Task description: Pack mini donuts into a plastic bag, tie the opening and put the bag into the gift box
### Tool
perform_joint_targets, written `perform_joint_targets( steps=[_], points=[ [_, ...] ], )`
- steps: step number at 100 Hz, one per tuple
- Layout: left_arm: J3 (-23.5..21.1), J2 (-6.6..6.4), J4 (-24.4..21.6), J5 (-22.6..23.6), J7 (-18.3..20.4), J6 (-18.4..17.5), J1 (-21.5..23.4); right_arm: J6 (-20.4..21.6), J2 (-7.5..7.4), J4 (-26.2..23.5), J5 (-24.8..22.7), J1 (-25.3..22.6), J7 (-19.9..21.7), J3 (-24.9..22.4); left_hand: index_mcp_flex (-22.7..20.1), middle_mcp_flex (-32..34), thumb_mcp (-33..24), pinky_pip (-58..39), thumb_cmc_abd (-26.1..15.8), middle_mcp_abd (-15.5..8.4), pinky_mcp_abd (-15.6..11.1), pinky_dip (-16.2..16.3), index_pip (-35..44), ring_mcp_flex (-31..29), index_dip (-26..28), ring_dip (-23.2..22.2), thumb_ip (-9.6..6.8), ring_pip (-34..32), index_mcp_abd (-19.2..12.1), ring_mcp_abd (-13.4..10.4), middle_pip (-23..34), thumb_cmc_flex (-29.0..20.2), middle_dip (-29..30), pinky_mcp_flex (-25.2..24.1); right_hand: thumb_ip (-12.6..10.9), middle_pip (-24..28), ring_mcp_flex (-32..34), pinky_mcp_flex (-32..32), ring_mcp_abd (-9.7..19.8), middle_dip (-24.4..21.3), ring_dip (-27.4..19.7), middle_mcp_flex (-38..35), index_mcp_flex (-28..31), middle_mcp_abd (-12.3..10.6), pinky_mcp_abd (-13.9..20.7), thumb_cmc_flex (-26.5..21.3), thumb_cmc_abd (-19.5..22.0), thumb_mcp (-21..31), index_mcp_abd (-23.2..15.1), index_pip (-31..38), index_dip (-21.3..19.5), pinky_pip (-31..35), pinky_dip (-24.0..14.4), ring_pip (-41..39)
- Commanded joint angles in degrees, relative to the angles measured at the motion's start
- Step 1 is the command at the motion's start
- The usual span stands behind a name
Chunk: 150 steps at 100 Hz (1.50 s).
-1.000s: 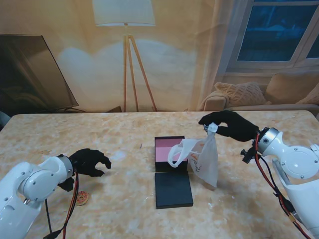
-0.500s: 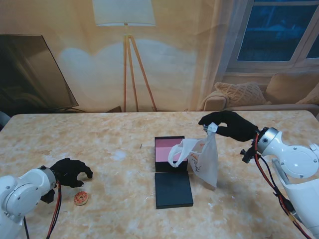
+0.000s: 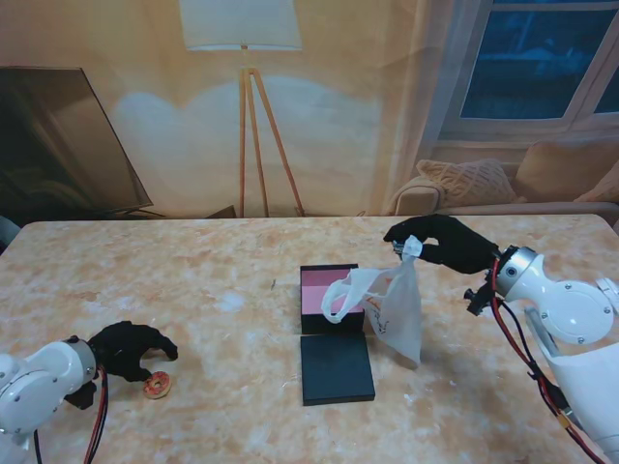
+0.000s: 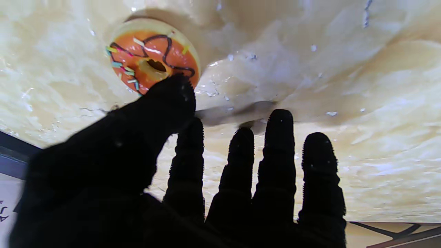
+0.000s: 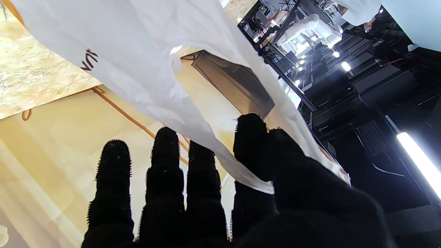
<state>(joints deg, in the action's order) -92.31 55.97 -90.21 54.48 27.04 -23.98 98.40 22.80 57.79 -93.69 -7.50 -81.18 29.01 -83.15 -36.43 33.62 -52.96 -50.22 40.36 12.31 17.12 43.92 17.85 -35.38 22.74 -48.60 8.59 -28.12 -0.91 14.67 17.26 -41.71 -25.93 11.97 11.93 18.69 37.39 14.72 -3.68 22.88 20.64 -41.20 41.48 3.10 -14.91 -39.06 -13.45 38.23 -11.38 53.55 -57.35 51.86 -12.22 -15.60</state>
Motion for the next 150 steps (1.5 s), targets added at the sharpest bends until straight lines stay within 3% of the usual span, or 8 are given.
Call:
perform_joint_targets(
  steps=[1, 38, 55, 61, 90, 107, 131, 150],
  points=[
    [0.12, -0.11, 0.55, -0.55, 1.18, -0.63, 0.51, -0.31, 0.39, 0.08, -0.34, -0.06, 0.66, 0.3, -1.52, -1.05, -2.51, 0.28, 2.65, 0.78, -0.07, -0.6, 2.99, -0.15, 1.56, -0.88, 0.87, 0.29, -1.52, -0.9, -0.7, 1.04, 0.08, -0.76, -5.58, 0.22, 0.63, -0.06, 0.93, 0.82, 0.34, -1.45, 3.66, -1.9, 0.88, -7.06, 0.68, 11.34, -17.19, 4.19, -2.17, 0.49, 0.07, -0.34],
    [-0.39, -0.69, -0.22, -3.15, 4.01, -4.15, 1.22, -0.61, 0.43, 0.17, -0.46, 0.2, 0.6, 0.46, -5.92, 2.38, -4.16, 0.72, 4.25, -0.08, 0.26, -0.52, 17.42, -2.0, 11.65, 1.32, 1.42, 1.64, 0.05, -1.49, 0.27, 2.31, -0.03, -0.12, -5.6, 0.23, 0.62, 0.01, 0.85, 0.87, 0.38, -1.48, 3.62, -1.79, 0.73, -7.1, 0.67, 11.34, -17.19, 4.11, -2.2, 0.58, 0.02, -0.32],
    [-0.23, -0.94, -0.98, -2.69, 5.09, -5.31, 1.4, -0.51, 0.4, 0.09, -0.55, 0.16, 0.65, 0.36, -6.57, 4.94, -0.68, 0.99, 6.44, -1.26, 0.55, -0.43, 24.86, -3.57, 16.98, 1.17, 7.43, 1.34, -1.01, -2.14, 2.03, -0.6, -1.05, 0.41, -5.58, 0.21, 0.68, 0.16, 0.89, 0.86, 0.39, -1.45, 3.63, -1.89, 0.7, -7.13, 0.7, 11.33, -17.15, 4.08, -2.21, 0.61, 0.01, -0.32],
    [-0.23, -1.08, -1.25, -2.63, 5.82, -5.72, 1.47, -0.51, 0.4, 0.05, -0.56, 0.13, 0.64, 0.33, -6.98, 6.37, 0.92, 1.13, 6.98, -2.11, 0.75, -0.43, 27.82, -4.26, 17.57, 1.31, 8.31, 1.44, -1.52, -2.32, 3.12, -1.91, -1.8, 0.67, -5.57, 0.22, 0.7, 0.14, 0.91, 0.87, 0.39, -1.49, 3.61, -1.87, 0.64, -7.15, 0.65, 11.33, -17.15, 4.05, -2.2, 0.64, 0.0, -0.33],
    [-0.87, -1.26, -2.43, -2.82, 7.12, -6.36, 2.46, -0.48, 0.39, -0.06, -0.56, 0.06, 0.65, 0.28, -6.62, 9.32, 4.21, 0.91, 7.22, -2.14, 0.7, -0.22, 36.88, -6.46, 20.41, 1.34, 8.49, 1.16, -2.54, -2.49, 4.75, -4.08, -2.7, 1.67, -5.62, 0.24, 0.75, 0.08, 0.89, 0.88, 0.41, -1.5, 3.6, -1.86, 0.71, -7.15, 0.66, 11.35, -17.12, 4.05, -2.25, 0.62, 0.01, -0.35],
    [-0.99, -1.49, -2.75, -3.66, 8.47, -6.62, 2.62, -0.54, 0.4, -0.15, -0.62, -0.04, 0.61, 0.24, -7.62, 15.85, 6.05, -0.98, 7.22, -4.27, 0.37, 0.4, 42.3, -12.42, 19.74, 1.33, 8.01, -1.03, -2.57, -3.58, 7.98, -5.61, -3.49, 3.77, -5.57, 0.25, 0.74, -0.03, 0.87, 0.89, 0.41, -1.5, 3.6, -1.84, 0.79, -7.24, 0.62, 11.4, -16.96, 4.03, -2.23, 0.57, 0.02, -0.35],
    [-1.39, -1.88, -3.63, -5.12, 11.15, -6.45, 3.14, -0.6, 0.41, -0.28, -0.6, -0.1, 0.59, 0.21, -7.89, 22.61, 5.5, -5.45, 7.25, -3.22, -1.28, 1.43, 45.14, -19.42, 19.22, 1.3, 7.7, -4.82, -2.43, -3.2, 10.38, -6.88, -2.2, 8.22, -5.66, 0.26, 0.77, 0.27, 0.92, 0.88, 0.4, -1.55, 3.7, -1.98, 0.75, -7.24, 0.64, 11.51, -16.91, 4.09, -2.3, 0.66, -0.01, -0.36],
    [-1.38, -2.02, -3.5, -6.4, 11.72, -6.57, 3.12, -0.66, 0.42, -0.39, -0.54, -0.21, 0.56, 0.17, -6.84, 31.05, 3.38, -10.87, 7.7, -4.97, -1.84, 2.21, 47.81, -24.49, 21.85, -0.34, 6.96, -12.1, -3.34, -4.89, 9.37, -7.69, -11.25, 12.15, -5.71, 0.35, 0.84, 0.3, 1.0, 0.91, 0.41, -1.66, 3.77, -2.1, 0.75, -7.26, 0.63, 11.55, -16.81, 4.13, -2.36, 0.67, -0.01, -0.4]
  ],
)
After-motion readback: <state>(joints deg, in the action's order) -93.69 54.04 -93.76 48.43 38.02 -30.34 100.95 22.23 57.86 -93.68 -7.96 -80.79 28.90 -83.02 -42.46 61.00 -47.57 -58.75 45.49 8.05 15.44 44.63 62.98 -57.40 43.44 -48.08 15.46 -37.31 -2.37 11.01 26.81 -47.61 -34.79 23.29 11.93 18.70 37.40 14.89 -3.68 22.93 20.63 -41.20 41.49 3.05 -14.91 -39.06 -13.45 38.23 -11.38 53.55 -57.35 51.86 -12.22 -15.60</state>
